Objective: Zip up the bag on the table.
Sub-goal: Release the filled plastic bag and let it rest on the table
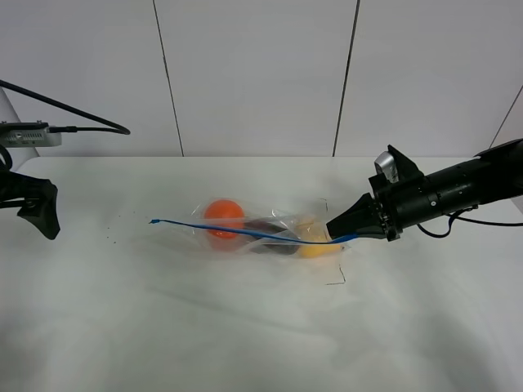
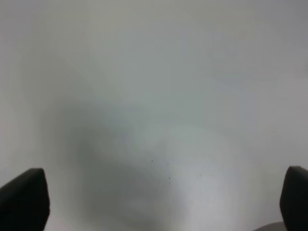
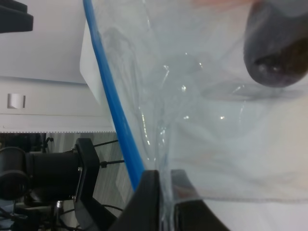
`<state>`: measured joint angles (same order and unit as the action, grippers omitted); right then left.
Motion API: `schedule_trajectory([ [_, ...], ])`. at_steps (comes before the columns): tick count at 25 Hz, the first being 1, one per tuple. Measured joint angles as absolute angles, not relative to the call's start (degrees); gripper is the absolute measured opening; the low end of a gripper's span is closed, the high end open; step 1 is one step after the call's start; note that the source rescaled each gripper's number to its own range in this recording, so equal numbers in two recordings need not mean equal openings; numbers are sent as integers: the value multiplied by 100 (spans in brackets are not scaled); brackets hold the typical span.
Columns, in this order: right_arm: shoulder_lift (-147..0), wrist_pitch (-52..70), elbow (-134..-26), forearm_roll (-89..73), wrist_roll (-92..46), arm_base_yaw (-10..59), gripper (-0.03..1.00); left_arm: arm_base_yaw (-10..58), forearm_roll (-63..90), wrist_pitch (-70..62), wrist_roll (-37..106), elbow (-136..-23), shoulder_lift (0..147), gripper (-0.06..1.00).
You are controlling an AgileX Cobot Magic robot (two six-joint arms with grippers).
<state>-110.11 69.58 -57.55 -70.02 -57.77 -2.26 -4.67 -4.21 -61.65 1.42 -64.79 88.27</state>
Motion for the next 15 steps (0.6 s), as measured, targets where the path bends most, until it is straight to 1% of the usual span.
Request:
schedule_trajectory([
  [6, -11011, 6958, -5755, -7002, -5782, -226, 0, -467, -432, -5733, 273, -6018, 8219, 100],
  [15, -11011, 6958, -5755, -7000, -5793, -226, 0, -467, -378, -5520, 297, -5060, 6164, 100],
])
